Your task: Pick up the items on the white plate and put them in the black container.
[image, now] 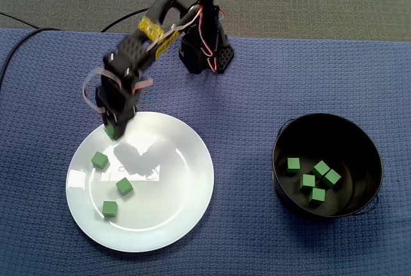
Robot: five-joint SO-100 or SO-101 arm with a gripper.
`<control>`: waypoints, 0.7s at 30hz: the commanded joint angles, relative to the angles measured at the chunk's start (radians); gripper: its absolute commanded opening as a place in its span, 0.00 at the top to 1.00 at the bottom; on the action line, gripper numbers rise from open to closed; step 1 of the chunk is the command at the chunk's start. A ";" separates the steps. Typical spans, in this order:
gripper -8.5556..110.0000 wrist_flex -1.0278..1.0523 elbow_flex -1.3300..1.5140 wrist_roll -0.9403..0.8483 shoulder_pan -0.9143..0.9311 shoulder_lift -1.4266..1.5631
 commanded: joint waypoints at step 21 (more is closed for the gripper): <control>0.93 0.703 -1.600 0.928 -1.298 -0.546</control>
